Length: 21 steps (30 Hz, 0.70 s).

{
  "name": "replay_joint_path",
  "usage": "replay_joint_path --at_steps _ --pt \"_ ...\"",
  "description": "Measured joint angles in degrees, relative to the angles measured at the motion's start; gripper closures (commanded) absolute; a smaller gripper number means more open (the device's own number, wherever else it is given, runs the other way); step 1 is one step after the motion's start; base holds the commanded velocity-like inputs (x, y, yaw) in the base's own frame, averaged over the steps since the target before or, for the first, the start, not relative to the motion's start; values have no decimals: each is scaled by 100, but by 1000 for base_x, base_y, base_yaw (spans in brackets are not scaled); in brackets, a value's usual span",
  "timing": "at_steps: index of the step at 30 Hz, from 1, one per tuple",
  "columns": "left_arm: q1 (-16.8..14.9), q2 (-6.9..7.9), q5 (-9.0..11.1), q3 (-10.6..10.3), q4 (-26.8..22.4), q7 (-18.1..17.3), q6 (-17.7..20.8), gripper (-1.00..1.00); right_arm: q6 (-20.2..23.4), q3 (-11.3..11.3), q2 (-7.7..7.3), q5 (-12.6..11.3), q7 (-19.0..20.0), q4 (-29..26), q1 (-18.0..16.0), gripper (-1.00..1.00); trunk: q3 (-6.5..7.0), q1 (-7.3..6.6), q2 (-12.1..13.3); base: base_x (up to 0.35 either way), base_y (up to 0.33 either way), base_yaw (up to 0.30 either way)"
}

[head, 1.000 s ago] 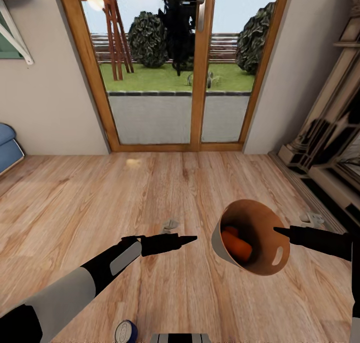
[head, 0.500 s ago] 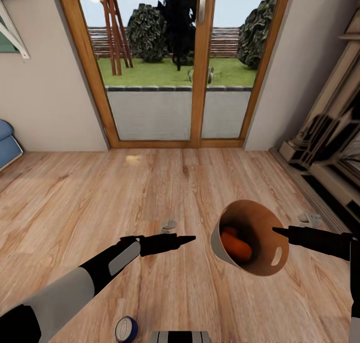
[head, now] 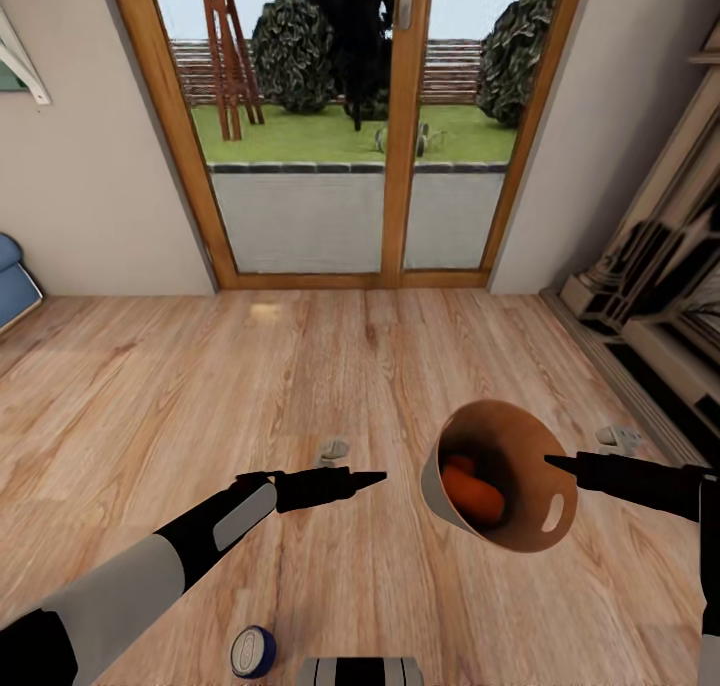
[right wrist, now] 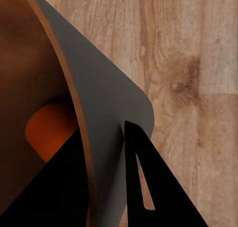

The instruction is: Put the three can of soda from the living room inside the tash can in the kitchen.

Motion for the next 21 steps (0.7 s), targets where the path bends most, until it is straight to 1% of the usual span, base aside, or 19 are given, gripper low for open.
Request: replay_joint_path --at_steps 18,21 --pt "0 83 -6 -6 0 7 -5 -100 1 0 -2 -2 -3 0 -6 100 -168 0 0 0 0 0" --pt "0 131 -6 -8 3 13 -8 -100 2 2 -2 -2 -2 0 -5 100 -196 0 0 0 0 0"
